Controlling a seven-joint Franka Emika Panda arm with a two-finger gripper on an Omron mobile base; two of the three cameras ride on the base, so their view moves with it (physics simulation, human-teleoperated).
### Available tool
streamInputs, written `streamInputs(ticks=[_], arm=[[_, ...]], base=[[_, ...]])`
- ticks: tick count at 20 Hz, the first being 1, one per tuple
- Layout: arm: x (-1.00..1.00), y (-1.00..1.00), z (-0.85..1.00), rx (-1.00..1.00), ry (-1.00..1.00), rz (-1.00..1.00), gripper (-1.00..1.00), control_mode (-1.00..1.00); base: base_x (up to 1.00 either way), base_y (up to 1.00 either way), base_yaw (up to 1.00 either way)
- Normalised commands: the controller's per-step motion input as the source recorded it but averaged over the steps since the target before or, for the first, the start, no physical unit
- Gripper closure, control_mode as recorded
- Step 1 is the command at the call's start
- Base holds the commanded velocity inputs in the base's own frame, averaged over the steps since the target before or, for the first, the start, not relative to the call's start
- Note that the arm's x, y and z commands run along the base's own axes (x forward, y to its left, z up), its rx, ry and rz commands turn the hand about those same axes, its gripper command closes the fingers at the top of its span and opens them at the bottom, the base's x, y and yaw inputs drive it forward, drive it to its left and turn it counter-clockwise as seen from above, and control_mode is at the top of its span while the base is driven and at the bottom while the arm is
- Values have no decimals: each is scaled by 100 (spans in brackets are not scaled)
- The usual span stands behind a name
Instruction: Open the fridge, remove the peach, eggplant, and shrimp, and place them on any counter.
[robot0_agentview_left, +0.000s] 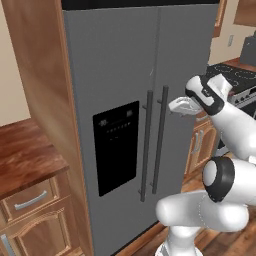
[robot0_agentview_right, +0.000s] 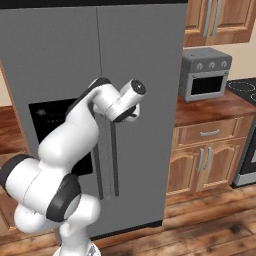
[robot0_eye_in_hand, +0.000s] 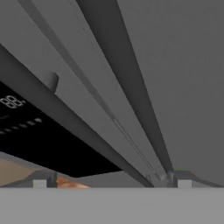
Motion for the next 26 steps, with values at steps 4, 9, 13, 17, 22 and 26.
streamInputs(ticks=[4, 9, 13, 17, 22, 26], arm=[[53, 0, -16, 5, -1, 4, -100, -100], [44, 1, -20, 8, -1, 5, -100, -100], [36, 2, -16, 10, -5, 4, -100, -100], [53, 3, -11, 8, -2, 1, -100, -100], [27, 12, -11, 7, -7, 0, -100, -100], [20, 16, -17, 5, -6, 0, -100, -100]], base=[[0, 0, 0], [0, 0, 0], [0, 0, 0], [0, 0, 0], [0, 0, 0], [0, 0, 0]])
